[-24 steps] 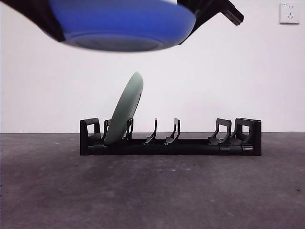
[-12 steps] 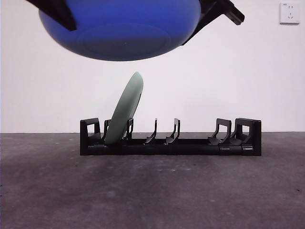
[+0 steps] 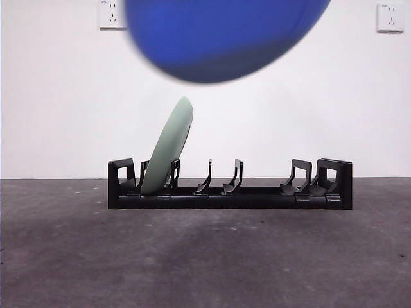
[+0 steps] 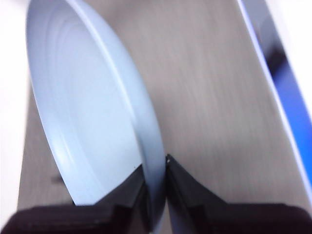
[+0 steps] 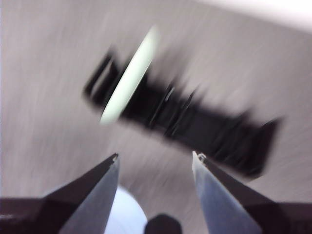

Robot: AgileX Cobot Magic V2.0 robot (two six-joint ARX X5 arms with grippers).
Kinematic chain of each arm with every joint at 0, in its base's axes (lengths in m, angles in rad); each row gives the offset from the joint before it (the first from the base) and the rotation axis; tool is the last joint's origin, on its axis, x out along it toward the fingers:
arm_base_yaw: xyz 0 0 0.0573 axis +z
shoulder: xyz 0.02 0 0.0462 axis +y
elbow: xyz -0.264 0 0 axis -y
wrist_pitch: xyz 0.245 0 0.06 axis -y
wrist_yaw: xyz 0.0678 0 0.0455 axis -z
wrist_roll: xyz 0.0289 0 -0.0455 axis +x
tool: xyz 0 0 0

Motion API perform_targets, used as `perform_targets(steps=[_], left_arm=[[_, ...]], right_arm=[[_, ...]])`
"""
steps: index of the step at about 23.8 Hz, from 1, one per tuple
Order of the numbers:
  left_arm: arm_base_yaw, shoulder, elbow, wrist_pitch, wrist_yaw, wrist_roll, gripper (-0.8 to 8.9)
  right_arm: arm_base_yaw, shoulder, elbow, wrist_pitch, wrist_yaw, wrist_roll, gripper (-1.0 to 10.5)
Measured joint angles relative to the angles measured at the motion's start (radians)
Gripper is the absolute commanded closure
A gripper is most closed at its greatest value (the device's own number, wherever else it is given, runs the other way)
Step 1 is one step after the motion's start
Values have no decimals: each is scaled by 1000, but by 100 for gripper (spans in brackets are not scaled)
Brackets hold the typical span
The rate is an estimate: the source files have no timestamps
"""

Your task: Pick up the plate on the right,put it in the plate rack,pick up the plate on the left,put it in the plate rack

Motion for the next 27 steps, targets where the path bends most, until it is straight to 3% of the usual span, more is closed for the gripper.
perform_targets(steps=[3,6,10,19,27], left_arm=[[37,12,0,253,90,-202,821],[105,49,0,470,112,-397,821],[188,131,0,628,135,-568,821],[294,326,0,833,121,-717,821],[356,463,0,956,93,-748,821]], right_arm=[[0,-120,23,0,24,0,691],[0,-222,23,0,26,1,694],[0,-307,23,0,-14,11,694],[1,-409,-1,0,-200,29,694],[1,-480,-114,0,-213,41,694]])
